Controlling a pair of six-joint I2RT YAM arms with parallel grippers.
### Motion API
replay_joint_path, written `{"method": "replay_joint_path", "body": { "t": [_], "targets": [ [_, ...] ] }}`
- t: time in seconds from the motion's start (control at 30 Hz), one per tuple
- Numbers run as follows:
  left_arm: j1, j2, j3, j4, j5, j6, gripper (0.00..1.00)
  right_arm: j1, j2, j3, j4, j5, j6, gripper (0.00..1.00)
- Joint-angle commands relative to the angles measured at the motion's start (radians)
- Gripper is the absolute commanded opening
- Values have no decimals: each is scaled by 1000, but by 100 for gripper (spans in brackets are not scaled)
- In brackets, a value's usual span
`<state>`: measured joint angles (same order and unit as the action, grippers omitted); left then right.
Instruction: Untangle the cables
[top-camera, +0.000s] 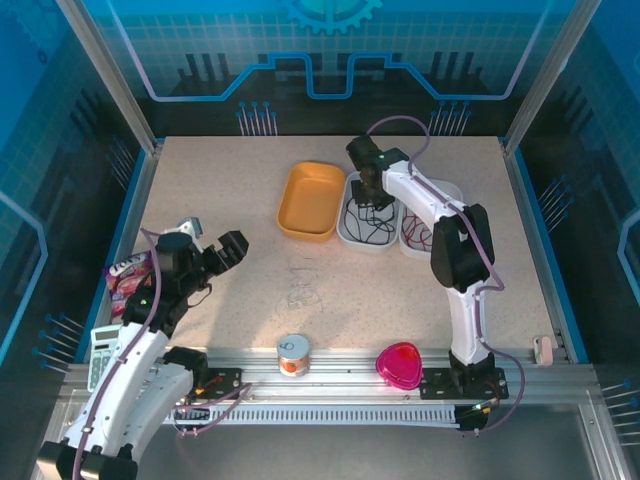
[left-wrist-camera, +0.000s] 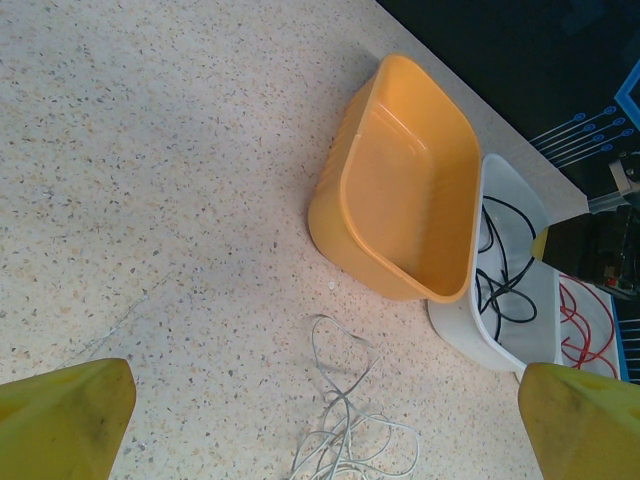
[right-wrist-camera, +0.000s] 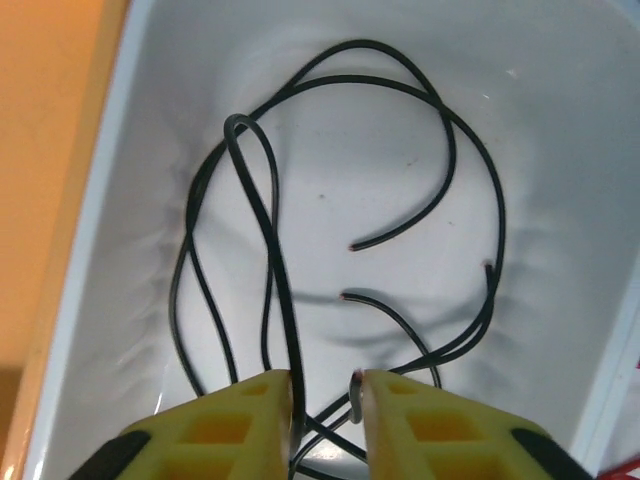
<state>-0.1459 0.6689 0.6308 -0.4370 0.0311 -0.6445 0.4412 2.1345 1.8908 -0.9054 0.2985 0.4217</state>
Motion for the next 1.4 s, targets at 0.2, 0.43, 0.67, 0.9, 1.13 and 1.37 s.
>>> {"method": "replay_joint_path", "body": {
  "t": [0.2,0.43,0.67,0.9,1.13,1.37],
  "targets": [
    [10,21,-4,14,0,23,99,-73,118,108,-46,61,-30,0],
    [8,42,-15,33,4,19,99,-103,151,93,-22,-17,-18,0],
    [8,77,-17,41,55,32,99,-98,133,67,28,-103,-41,9],
    [8,167,-15,86,189,53,99,-85,4,8,51,-79,-48,30],
    [-15,237,-22,136,281,65,99,-69,-214,-168,132,-72,-37,45],
    [-128,310,-5,96,222,115,92,-34,-437,-404,279,-167,-22,67]
  ]
}}
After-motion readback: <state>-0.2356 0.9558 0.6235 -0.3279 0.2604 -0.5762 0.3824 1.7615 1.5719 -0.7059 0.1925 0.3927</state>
